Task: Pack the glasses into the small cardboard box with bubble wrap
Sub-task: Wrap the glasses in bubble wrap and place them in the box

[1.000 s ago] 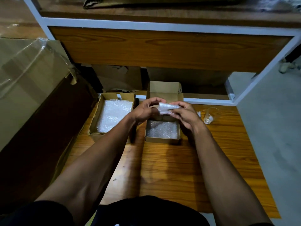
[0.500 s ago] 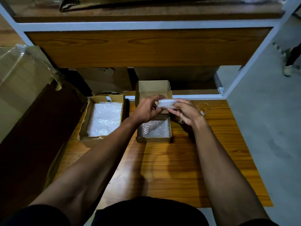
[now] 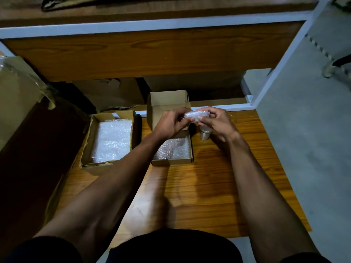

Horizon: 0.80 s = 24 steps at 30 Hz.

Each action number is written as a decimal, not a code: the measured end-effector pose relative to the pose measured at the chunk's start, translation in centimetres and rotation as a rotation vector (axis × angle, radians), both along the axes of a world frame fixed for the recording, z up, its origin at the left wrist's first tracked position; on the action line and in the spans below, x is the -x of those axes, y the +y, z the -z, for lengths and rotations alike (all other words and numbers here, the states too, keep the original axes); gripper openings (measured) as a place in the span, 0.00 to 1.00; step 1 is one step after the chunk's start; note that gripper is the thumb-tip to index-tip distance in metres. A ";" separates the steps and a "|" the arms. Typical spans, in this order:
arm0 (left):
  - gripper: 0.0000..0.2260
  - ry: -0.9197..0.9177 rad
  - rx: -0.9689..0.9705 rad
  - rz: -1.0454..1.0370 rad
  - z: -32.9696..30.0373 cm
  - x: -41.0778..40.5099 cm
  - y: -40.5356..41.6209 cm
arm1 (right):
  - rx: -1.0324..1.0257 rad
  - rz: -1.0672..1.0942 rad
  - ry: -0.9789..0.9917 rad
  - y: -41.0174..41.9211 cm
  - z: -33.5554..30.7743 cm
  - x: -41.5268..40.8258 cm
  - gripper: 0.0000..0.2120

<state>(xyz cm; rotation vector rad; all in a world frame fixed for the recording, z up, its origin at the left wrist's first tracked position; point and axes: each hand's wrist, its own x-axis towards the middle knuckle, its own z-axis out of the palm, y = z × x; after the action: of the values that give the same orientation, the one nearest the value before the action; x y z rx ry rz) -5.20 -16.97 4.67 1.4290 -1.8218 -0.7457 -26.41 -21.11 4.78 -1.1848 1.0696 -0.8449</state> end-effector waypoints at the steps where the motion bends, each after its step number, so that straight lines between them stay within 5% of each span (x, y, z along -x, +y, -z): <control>1: 0.18 0.021 -0.006 -0.001 0.1 0.3 -0.3 | 0.000 0.018 -0.007 -0.3 0.2 0.2 0.13; 8: 0.17 0.089 -0.041 0.029 0.0 3.7 -2.9 | 0.051 0.113 0.057 -1.9 0.7 3.9 0.12; 14: 0.16 -0.097 0.034 0.042 -0.3 7.4 -5.3 | 0.199 0.571 0.264 -2.3 3.6 7.9 0.16; 21: 0.14 -0.272 0.087 0.082 0.3 11.2 -7.8 | 0.029 0.239 0.316 -2.0 6.9 9.7 0.45; 24: 0.13 -0.365 0.081 0.096 0.7 12.1 -8.5 | 0.057 0.232 0.355 -1.8 7.0 9.1 0.49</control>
<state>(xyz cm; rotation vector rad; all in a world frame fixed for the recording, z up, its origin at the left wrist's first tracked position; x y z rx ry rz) -17.29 -25.52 3.93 1.5064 -2.1832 -0.4710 -35.53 -22.91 -2.20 -1.3060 1.5027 -0.8659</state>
